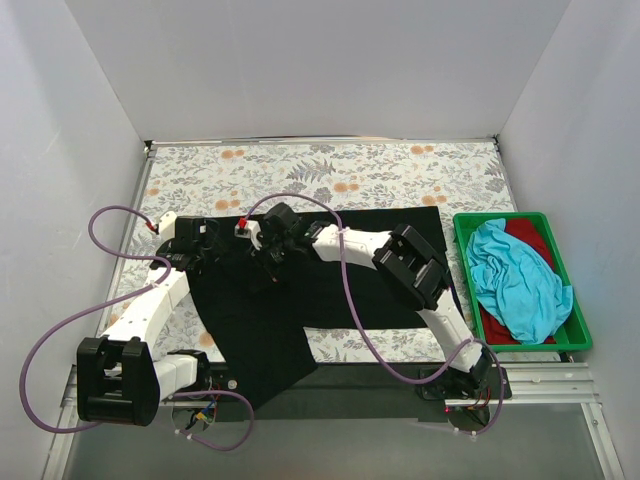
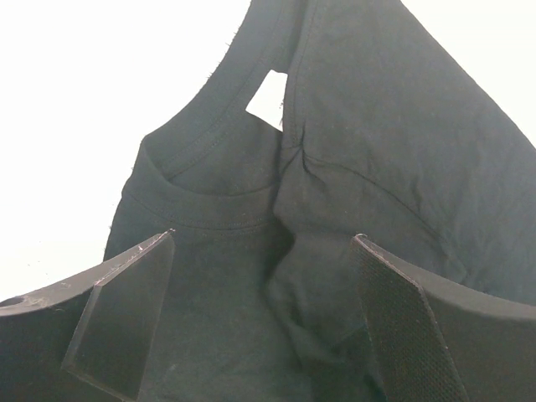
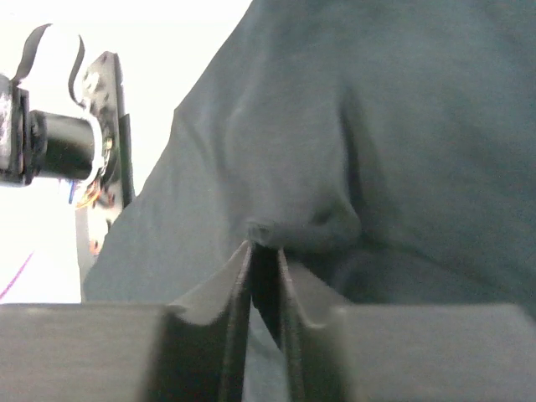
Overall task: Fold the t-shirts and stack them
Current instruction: Fold the tshirt
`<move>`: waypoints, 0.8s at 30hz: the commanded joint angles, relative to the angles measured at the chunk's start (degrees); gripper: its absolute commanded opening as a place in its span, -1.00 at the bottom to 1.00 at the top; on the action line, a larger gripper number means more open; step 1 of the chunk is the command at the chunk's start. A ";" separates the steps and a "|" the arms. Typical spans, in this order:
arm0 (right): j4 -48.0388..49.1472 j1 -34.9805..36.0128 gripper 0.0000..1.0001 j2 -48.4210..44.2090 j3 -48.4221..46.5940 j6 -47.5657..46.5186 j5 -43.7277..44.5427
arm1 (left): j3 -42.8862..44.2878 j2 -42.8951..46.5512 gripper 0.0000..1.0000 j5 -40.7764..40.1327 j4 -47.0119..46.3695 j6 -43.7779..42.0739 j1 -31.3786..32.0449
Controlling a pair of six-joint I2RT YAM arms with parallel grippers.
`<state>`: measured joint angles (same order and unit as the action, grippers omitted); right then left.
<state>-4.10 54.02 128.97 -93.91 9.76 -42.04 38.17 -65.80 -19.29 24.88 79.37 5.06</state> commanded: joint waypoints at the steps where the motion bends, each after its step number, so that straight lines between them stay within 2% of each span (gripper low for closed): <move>1: -5.47 1.09 -0.49 -2.67 -0.04 -5.62 -2.78 | 0.76 0.41 0.59 -2.68 0.16 0.52 0.21; 2: -6.44 1.26 -0.46 -2.84 -0.22 -6.24 -2.96 | 0.68 0.24 0.59 -2.60 0.16 0.52 0.21; 3: -8.54 1.44 -0.35 -3.45 -0.40 -7.64 -2.35 | 0.67 0.32 0.59 -2.51 0.16 0.52 0.21; 8: -15.32 1.70 -0.23 -6.26 -0.40 -12.65 0.81 | 0.41 0.24 0.58 -2.07 0.16 0.34 0.21; 11: -15.68 1.53 -0.23 -10.48 3.11 -13.19 5.99 | 0.24 0.32 0.59 -0.49 0.16 -0.18 0.21; 15: -15.07 0.74 -0.24 -16.19 7.06 -7.59 18.01 | 0.15 2.25 0.53 5.30 2.18 0.25 0.30; 18: -13.57 0.74 -0.24 -19.44 10.75 -4.75 26.19 | -0.20 3.39 0.38 10.93 4.37 2.01 0.83; 20: -11.30 0.82 -0.25 -20.77 13.04 -4.40 28.15 | -0.91 3.66 0.29 13.83 4.82 2.71 1.44; 24: -7.69 0.74 -0.28 -22.70 19.18 -4.22 32.54 | -1.00 2.61 0.00 16.03 4.91 5.17 4.86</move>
<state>-15.57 54.70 107.81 -78.78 4.36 -16.29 37.74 -63.77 -7.40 28.47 82.30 7.64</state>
